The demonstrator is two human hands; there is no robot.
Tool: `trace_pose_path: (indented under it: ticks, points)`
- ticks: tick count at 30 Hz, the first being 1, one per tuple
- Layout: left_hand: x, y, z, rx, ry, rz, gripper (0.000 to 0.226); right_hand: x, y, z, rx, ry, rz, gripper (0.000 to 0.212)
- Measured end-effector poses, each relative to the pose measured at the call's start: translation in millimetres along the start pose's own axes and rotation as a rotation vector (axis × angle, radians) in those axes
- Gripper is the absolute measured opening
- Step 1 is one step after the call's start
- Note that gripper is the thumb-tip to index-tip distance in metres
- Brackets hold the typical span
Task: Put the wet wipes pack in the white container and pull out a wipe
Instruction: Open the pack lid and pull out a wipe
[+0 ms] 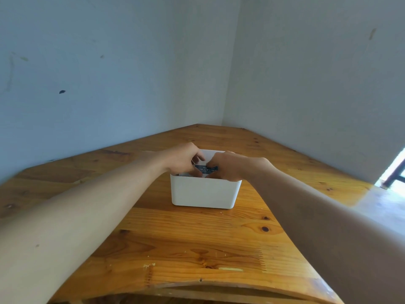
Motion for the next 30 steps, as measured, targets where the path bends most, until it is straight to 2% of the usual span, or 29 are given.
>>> trace_pose_path:
  ticks: [4, 12, 18, 21, 23, 24, 27, 30]
  points:
    - [-3.2, 9.1, -1.1, -0.157, -0.003, 0.11, 0.039, -2.7, 1.2, -2.4, 0.038, 0.0, -0.001, 0.029]
    - [-2.3, 11.8, -2.6, -0.224, 0.058, 0.146, 0.032, -6.1, 10.7, -1.4, 0.038, -0.023, 0.064, 0.026]
    - [-0.4, 11.6, -6.3, -0.318, 0.156, 0.242, 0.031, -6.5, 21.8, 3.0, 0.067, -0.147, 0.341, 0.021]
    - [-2.4, 12.2, -2.1, -0.278, 0.165, 0.308, 0.039, -7.8, 26.9, 6.7, 0.01, -0.25, 0.464, 0.017]
    - [-2.2, 12.0, 0.0, -0.23, 0.171, 0.337, 0.022, -8.1, 28.1, 7.4, 0.004, -0.299, 0.53, 0.021]
    - [-1.8, 11.6, 0.7, -0.194, 0.173, 0.339, 0.014, -7.4, 28.1, 7.5, 0.005, -0.317, 0.556, 0.025]
    - [-0.1, 7.3, 4.1, -0.122, 0.152, 0.263, 0.012, -6.5, 27.9, 9.5, 0.007, -0.373, 0.623, 0.03]
    - [2.0, 3.0, 7.3, -0.107, 0.102, 0.176, 0.01, -8.2, 28.6, 11.9, 0.04, -0.409, 0.635, 0.009]
Point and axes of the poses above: each hand's wrist, its own x-axis towards the middle knuckle, its own y-axis out of the back of the hand, z = x × y, the point moved 5 cm from there along x, towards the middle knuckle, and after that the axes turned 13 degrees about y, right-handed, at the moved point
